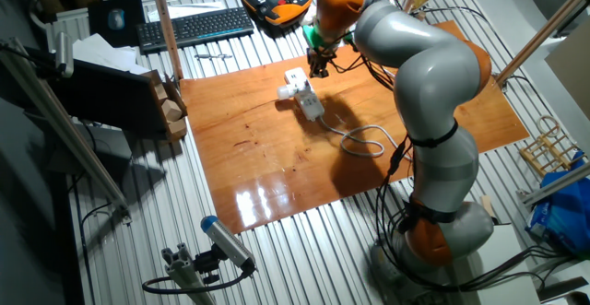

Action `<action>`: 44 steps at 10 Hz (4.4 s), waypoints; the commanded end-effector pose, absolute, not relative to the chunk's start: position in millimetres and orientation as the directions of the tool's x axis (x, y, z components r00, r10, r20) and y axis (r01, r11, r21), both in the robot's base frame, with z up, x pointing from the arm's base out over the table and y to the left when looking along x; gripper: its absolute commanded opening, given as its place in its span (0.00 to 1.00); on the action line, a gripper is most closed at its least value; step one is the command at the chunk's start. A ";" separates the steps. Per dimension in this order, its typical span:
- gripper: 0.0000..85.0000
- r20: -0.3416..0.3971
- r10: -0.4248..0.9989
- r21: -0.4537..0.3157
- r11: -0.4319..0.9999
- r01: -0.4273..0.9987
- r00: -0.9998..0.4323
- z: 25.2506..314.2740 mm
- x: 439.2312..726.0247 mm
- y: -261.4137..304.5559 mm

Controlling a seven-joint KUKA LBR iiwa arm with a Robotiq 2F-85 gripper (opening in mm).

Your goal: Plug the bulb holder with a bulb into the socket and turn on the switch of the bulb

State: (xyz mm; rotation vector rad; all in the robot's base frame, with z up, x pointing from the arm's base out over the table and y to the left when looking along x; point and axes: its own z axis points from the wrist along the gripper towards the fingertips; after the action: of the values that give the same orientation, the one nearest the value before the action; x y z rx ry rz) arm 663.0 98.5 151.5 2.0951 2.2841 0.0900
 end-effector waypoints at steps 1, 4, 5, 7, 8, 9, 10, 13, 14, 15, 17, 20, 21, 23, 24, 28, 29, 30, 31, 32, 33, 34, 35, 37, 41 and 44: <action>0.00 -0.002 0.996 0.077 0.088 0.993 -0.088 148.1 661.0 103.1; 0.00 0.005 0.996 0.082 0.091 0.992 -0.092 141.5 660.3 105.9; 0.00 0.006 0.996 0.087 0.093 0.992 -0.094 137.3 660.6 105.5; 0.00 0.011 0.995 0.094 0.095 0.991 -0.097 130.2 659.7 105.8; 0.00 0.014 0.995 0.096 0.095 0.991 -0.097 127.6 659.5 106.1; 0.00 0.014 0.995 0.097 0.095 0.991 -0.097 125.7 659.4 106.6; 0.00 0.014 0.995 0.097 0.095 0.991 -0.097 125.3 659.3 106.7; 0.00 0.032 0.995 0.088 0.091 0.992 -0.094 124.8 659.3 106.8; 0.00 0.048 0.995 0.084 0.082 0.993 -0.086 124.4 659.4 107.1; 0.00 0.064 0.995 0.084 0.075 0.994 -0.080 123.2 659.4 107.7; 0.00 0.072 0.994 0.081 0.074 0.994 -0.080 122.4 659.1 107.9; 0.00 0.078 0.994 0.071 0.073 0.995 -0.079 122.1 658.6 108.0; 0.00 0.081 0.994 0.071 0.072 0.995 -0.077 121.2 657.9 108.0; 0.00 0.084 0.993 0.069 0.071 0.995 -0.077 120.4 656.5 108.0; 0.00 0.084 0.993 0.068 0.072 0.995 -0.077 120.9 655.9 107.9; 0.00 0.089 0.993 0.065 0.072 0.995 -0.077 119.3 654.0 107.7; 0.00 0.089 0.993 0.065 0.070 0.995 -0.076 118.5 653.5 107.7; 0.00 0.091 0.993 0.065 0.067 0.996 -0.073 117.8 653.2 107.7; 0.00 0.091 0.993 0.063 0.067 0.996 -0.073 117.2 652.9 107.6; 0.00 0.091 0.993 0.062 0.067 0.996 -0.073 116.7 652.6 107.5; 0.00 0.091 0.993 0.062 0.067 0.996 -0.073 116.6 652.5 107.5; 0.00 0.089 0.993 0.060 0.067 0.996 -0.073 116.6 652.3 107.3; 0.00 0.090 0.993 0.057 0.068 0.996 -0.073 115.1 652.0 107.2; 0.00 0.094 0.993 0.052 0.073 0.996 -0.077 109.7 651.3 106.5; 0.00 0.098 0.993 0.023 0.071 0.997 -0.073 125.5 653.6 107.5; 0.00 0.091 0.992 0.020 0.084 0.996 -0.085 137.7 655.9 107.1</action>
State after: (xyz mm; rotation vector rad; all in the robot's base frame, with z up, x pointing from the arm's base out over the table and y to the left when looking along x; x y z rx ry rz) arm 656.2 106.5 138.0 2.1522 2.3547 0.1230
